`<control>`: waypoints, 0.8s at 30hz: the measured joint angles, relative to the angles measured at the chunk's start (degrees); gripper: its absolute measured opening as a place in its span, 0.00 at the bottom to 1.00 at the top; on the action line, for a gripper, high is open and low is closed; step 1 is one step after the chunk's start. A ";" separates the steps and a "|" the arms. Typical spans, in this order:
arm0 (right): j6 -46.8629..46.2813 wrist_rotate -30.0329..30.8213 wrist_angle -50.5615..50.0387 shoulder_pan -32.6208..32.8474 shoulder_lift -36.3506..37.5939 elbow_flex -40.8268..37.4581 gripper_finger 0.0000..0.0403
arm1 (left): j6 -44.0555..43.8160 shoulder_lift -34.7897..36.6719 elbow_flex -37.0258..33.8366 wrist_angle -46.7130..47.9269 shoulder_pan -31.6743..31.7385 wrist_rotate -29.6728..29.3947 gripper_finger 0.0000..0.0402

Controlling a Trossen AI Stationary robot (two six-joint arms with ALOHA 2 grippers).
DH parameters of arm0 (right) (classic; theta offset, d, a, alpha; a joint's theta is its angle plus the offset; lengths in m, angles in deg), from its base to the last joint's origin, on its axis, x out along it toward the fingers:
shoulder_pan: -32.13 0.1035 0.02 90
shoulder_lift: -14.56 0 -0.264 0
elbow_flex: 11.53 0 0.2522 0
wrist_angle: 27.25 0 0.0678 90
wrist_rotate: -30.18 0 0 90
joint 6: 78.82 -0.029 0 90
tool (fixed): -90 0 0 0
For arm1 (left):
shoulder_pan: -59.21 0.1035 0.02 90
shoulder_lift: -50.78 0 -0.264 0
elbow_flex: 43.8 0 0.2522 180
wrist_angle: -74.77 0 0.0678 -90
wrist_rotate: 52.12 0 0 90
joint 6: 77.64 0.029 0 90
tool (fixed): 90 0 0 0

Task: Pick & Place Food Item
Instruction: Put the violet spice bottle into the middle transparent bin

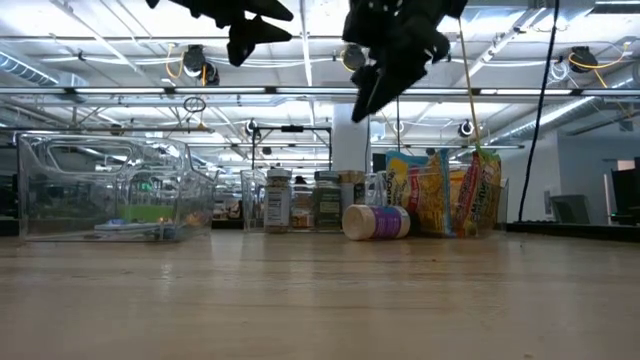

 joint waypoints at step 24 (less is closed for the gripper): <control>17.00 10.61 -1.03 -1.23 -12.69 -3.23 0.61 | -3.32 0.00 0.00 0.47 -0.02 5.94 0.38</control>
